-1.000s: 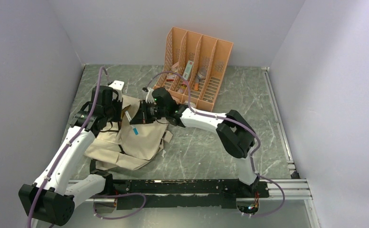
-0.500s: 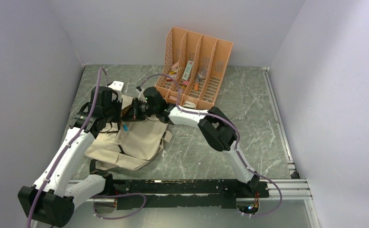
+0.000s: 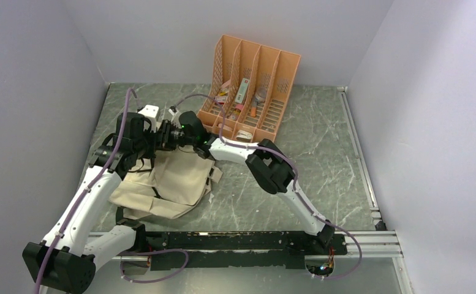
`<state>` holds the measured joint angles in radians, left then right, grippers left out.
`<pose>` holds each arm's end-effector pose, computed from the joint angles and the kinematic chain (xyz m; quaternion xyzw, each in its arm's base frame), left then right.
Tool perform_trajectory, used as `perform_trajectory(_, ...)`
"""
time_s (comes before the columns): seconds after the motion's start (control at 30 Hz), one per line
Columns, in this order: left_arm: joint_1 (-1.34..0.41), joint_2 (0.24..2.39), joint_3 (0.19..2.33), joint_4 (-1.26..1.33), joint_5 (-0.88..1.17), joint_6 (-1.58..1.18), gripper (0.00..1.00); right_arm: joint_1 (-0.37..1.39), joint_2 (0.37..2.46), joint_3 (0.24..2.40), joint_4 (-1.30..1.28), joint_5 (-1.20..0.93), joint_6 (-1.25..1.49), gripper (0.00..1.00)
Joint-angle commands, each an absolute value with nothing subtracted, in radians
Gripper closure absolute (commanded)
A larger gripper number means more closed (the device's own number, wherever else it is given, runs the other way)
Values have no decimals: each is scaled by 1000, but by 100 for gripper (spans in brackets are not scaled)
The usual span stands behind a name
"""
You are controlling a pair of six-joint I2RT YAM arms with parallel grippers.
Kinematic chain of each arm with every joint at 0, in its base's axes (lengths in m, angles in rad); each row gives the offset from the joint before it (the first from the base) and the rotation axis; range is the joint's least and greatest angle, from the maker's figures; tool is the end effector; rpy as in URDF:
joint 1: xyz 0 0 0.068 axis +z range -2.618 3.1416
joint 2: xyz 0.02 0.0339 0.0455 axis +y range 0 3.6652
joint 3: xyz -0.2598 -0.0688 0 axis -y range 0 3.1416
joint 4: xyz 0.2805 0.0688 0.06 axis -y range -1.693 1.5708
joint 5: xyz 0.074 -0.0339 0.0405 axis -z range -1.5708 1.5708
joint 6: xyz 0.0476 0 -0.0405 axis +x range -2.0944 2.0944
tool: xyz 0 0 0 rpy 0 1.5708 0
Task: Pack the student bag
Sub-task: Place the stationery in the student bag.
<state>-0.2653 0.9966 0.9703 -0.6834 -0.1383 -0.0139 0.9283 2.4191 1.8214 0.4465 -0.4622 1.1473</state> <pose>0.2456 -0.0599 0.3053 0.0850 0.9030 0.0042 0.4211 0.3400 0.4897 0.1595 -0.0677 0.7502 0.6346 0.1727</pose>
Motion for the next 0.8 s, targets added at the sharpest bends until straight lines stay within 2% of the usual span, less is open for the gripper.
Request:
perform_trajectory(0.0,-278,952,974,-646,-103,-19,95,963,2409,1900,318,-432,945,68)
perform_trajectory(0.1,-278,950,973,-645,-110,-20,95,963,2326,1802,307,-376,853,60)
perform_trajectory(0.33,-278,958,966,-632,-112,-21,95,937,2118,1592,309,-325,682,52)
perform_trajectory(0.53,-278,973,956,-618,-105,-24,95,921,1956,1445,270,-254,594,51)
perform_trajectory(0.77,-278,982,954,-612,-104,-25,95,899,1951,1419,164,-288,547,53)
